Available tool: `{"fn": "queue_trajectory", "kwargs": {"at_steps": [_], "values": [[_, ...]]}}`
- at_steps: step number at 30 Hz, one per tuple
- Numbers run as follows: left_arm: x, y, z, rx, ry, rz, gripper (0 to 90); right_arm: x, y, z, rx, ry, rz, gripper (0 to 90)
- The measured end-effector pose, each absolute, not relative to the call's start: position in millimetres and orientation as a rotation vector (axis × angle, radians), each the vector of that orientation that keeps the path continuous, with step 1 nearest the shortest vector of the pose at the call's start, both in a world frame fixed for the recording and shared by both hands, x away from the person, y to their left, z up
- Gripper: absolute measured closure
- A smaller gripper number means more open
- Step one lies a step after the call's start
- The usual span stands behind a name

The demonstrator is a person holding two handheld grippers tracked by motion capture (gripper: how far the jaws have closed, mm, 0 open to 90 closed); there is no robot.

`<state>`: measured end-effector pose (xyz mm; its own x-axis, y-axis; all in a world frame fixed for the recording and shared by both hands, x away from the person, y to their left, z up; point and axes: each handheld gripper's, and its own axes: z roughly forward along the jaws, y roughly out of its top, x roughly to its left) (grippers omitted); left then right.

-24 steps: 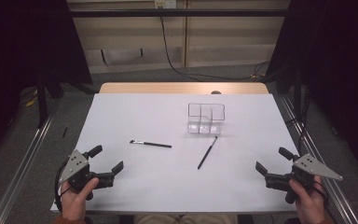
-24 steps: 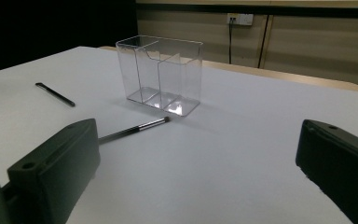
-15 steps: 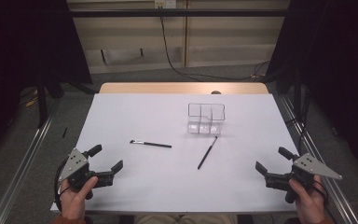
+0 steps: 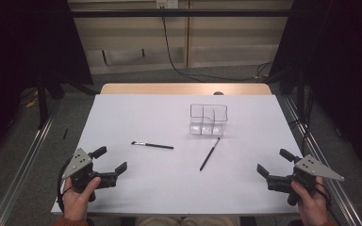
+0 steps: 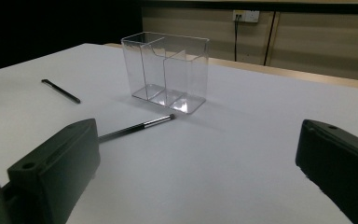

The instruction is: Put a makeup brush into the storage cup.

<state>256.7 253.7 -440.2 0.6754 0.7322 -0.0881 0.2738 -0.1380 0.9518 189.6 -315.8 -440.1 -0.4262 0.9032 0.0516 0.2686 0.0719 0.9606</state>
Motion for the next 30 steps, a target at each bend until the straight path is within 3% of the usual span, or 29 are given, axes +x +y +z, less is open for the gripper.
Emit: {"fn": "queue_trajectory", "kwargs": {"at_steps": [8,10,14,30], "values": [[259.9,242.7,-435.5,1.742,0.783,0.489,4.3,190.2,-315.2,-439.9,1.166,1.756,1.392,0.0],[260.7,240.9,-430.2,1.728,0.783,0.567,2.8,189.6,-314.8,-438.7,1.156,1.753,1.405,0.0],[261.5,240.0,-423.3,1.725,0.755,0.581,2.8,189.4,-311.8,-437.9,1.150,1.754,1.418,0.0],[273.1,228.4,-411.2,1.729,0.712,0.551,3.2,189.8,-310.2,-438.4,1.134,1.771,1.424,0.0]]}}
